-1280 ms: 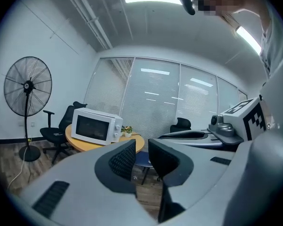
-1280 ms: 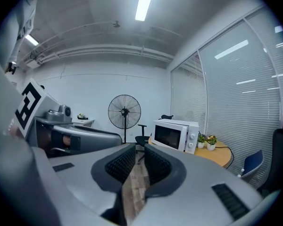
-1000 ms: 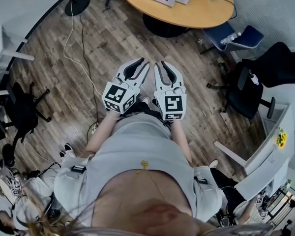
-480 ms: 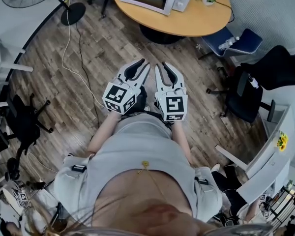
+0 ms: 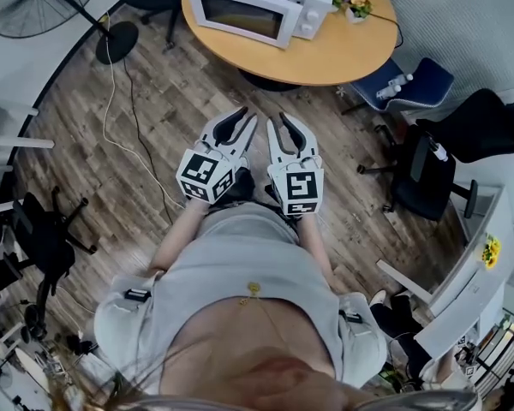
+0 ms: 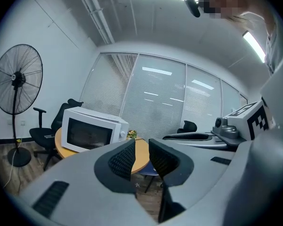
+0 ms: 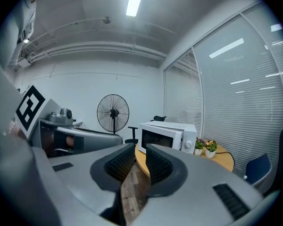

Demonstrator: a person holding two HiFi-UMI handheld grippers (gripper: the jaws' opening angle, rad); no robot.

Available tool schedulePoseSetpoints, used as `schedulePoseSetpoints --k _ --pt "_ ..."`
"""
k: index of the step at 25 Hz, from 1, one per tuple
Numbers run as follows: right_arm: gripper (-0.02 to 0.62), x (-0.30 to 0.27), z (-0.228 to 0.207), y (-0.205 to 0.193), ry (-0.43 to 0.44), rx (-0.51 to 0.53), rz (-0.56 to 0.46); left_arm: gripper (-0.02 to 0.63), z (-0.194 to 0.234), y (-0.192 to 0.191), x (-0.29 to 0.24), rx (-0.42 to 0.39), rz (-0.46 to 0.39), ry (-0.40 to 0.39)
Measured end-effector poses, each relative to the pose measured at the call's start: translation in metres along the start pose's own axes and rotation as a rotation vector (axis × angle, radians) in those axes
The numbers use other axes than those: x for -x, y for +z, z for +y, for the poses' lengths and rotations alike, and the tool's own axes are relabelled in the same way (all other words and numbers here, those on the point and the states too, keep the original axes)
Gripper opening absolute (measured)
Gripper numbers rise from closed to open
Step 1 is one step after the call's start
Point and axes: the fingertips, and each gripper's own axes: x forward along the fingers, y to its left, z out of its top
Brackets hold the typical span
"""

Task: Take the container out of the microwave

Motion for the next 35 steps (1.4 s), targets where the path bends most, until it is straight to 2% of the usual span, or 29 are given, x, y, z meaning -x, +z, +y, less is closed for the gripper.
schedulePoseSetpoints --k 12,25,35 --pt "0.092 -0.050 -0.022 0.007 -0.017 0.009 0.021 0.091 0.041 0.013 -0.042 0.003 0.018 -0.028" --pt "0.100 -0.093 -0.030 0.017 -0.060 -0.008 0.005 0.091 0.079 0.026 -0.062 -0.013 0.016 -0.053" --pt "0.102 -0.107 -0.029 0.016 -0.037 -0.023 0.034 0.091 0.094 0.026 -0.068 0.016 0.026 -0.037"
